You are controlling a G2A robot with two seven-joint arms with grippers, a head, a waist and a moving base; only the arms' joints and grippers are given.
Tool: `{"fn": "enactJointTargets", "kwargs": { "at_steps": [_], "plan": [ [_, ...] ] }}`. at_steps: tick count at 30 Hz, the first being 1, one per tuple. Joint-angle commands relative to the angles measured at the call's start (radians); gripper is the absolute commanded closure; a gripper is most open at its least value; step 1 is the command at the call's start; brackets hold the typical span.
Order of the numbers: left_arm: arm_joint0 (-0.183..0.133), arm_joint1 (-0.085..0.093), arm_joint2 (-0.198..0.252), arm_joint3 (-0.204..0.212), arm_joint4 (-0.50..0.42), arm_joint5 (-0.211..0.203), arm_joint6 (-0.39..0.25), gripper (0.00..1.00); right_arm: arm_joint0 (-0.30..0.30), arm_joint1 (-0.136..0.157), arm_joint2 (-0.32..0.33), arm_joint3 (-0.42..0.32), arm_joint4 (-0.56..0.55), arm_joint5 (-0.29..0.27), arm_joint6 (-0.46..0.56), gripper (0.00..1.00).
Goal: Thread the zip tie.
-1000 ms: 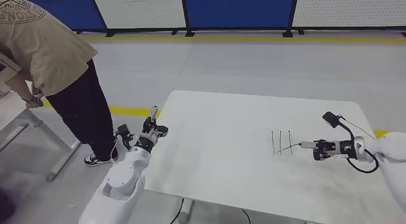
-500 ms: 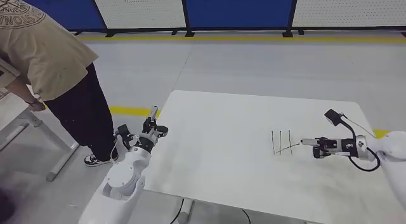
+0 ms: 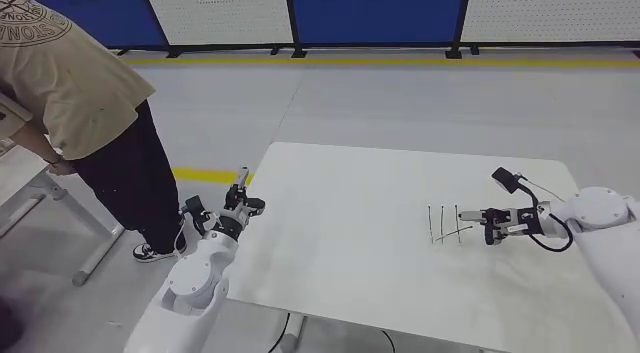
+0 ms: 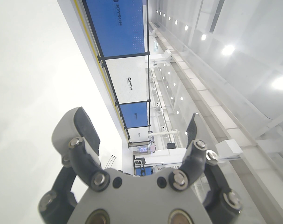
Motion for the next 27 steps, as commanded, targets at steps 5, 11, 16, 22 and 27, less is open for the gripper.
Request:
{"fn": "enactJointTargets", "kwargs": {
  "at_steps": [5,11,16,22,27],
  "plan": [
    [0.000,0.000,0.000,0.000,0.000,0.000,0.000,0.00,-0.001,0.001,0.001,-0.002,0.000,0.001,0.001,0.00],
    [0.000,0.000,0.000,0.000,0.000,0.000,0.000,0.00,-0.016,0.000,0.000,-0.005,0.002,-0.001,-0.009,0.00],
    [0.000,0.000,0.000,0.000,0.000,0.000,0.000,0.00,-0.025,0.003,0.005,-0.012,-0.004,0.005,-0.025,0.00],
    [0.000,0.000,0.000,0.000,0.000,0.000,0.000,0.00,-0.023,0.004,0.011,-0.004,-0.004,0.009,-0.022,0.53],
    [0.000,0.000,0.000,0.000,0.000,0.000,0.000,0.00,-0.020,0.003,0.012,0.012,-0.004,0.010,-0.017,0.53]
  ]
}}
